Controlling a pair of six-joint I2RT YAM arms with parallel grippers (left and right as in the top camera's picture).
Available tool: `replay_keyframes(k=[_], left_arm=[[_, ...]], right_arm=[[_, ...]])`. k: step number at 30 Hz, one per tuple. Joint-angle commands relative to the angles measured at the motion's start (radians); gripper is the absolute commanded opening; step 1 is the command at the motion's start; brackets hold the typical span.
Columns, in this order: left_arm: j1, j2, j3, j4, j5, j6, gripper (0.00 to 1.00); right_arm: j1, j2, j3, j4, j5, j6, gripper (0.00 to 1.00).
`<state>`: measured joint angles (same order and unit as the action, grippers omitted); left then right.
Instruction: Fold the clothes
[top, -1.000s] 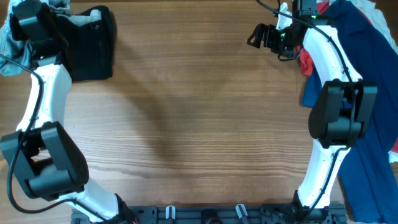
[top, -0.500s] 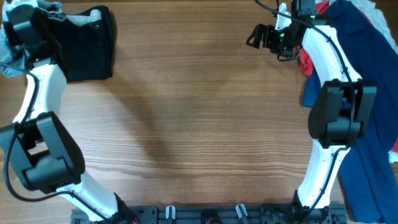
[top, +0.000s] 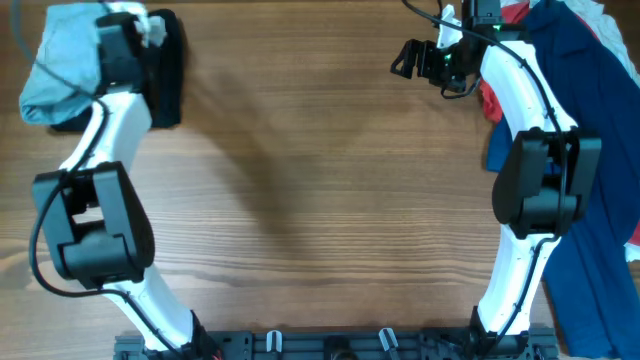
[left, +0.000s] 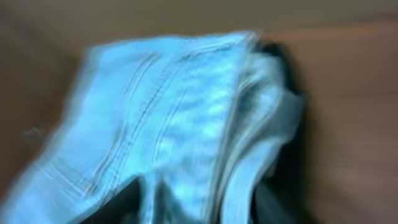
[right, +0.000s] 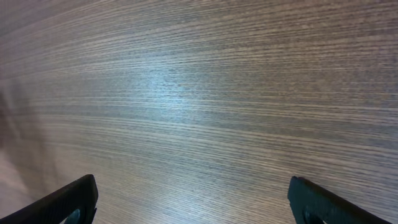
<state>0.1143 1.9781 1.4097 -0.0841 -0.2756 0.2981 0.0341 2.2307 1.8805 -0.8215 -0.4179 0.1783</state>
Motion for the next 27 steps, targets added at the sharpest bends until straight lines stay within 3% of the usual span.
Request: replay_keyframes(k=[1, 3, 10, 15, 19, 24, 27], left_arm=[[-0.067, -0.018, 0.013, -0.156, 0.282, -0.109, 1.00], [-0.092, -0.018, 0.013, -0.217, 0.348, -0.116, 1.00], [-0.075, -0.126, 0.056, -0.203, 0.324, -0.202, 1.00], [-0.010, -0.193, 0.078, -0.060, 0.227, -0.202, 1.00], [0.062, -0.112, 0.078, 0.065, 0.214, -0.201, 1.00], [0.157, 0.147, 0.078, 0.393, 0.263, -0.202, 1.00], [0.153, 0.258, 0.078, 0.409, 0.294, -0.202, 1.00]], right_arm=[[0.009, -0.029, 0.019, 0.006, -0.009, -0.012, 0.99], [0.009, -0.029, 0.019, 0.006, -0.009, -0.015, 0.99], [0.009, -0.029, 0.019, 0.006, -0.009, -0.022, 0.98], [0.009, -0.029, 0.019, 0.006, -0.009, -0.021, 0.99], [0.009, -0.029, 0.019, 0.008, -0.008, -0.022, 0.99], [0.009, -0.029, 0.019, -0.006, 0.004, -0.046, 0.99], [0.009, -0.029, 0.019, -0.006, 0.003, -0.046, 0.99]])
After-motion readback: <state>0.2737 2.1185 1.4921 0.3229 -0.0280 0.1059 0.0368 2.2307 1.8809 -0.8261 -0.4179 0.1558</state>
